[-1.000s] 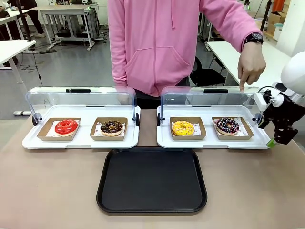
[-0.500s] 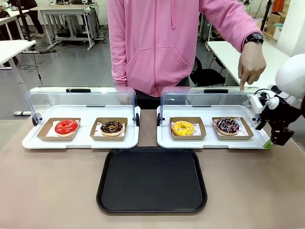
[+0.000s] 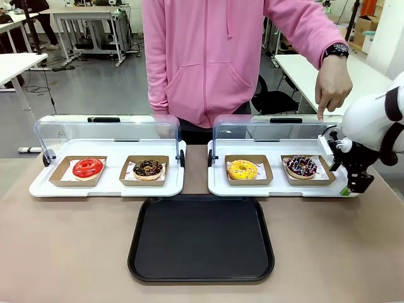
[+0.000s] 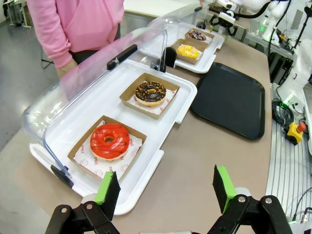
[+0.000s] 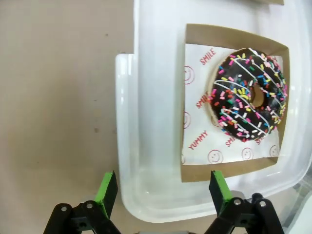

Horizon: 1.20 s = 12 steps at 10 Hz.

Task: Move the fourth donut from the left to the tray.
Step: Pick up the Paper togo box containing the Donut indicated by the person and place it on the Handle tray.

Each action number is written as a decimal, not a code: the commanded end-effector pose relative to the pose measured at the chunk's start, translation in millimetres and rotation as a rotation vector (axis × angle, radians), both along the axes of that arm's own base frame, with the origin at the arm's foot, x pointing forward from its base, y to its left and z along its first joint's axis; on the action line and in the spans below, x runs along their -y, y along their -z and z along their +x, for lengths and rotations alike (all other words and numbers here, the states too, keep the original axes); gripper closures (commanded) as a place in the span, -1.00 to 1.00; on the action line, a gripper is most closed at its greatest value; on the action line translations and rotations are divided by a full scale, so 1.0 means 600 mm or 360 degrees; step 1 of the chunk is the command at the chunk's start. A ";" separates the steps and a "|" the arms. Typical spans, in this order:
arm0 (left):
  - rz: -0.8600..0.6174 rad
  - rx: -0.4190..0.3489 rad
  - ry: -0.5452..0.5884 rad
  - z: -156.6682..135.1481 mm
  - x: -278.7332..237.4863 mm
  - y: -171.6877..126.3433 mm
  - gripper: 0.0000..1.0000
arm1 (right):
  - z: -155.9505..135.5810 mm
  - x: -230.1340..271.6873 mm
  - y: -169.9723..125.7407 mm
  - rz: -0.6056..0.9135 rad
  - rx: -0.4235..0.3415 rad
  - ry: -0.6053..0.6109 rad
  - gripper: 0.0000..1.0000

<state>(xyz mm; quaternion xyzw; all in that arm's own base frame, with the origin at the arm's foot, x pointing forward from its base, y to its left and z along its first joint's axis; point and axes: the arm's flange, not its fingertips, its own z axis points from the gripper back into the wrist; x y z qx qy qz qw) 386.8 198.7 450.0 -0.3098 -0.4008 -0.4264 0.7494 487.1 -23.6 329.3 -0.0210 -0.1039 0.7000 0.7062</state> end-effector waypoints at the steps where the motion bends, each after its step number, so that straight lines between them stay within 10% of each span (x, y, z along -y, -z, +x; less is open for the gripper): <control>1: -0.0015 0.0021 0.0018 -0.002 0.000 -0.003 -1.00 | 0.014 -0.001 0.007 -0.0039 0.0099 -0.0093 -1.00; 10: -0.0015 0.0021 0.0018 -0.002 0.000 -0.003 -1.00 | 0.050 -0.002 0.033 -0.0007 0.0243 -0.0133 -1.00; 11: -0.0015 0.0021 0.0018 -0.002 0.000 -0.003 -1.00 | 0.052 0.000 0.034 0.0002 0.0239 -0.0132 0.00; 12: -0.0015 0.0021 0.0018 -0.002 0.000 -0.003 -1.00 | 0.051 0.001 0.035 0.0025 0.0218 -0.0133 0.18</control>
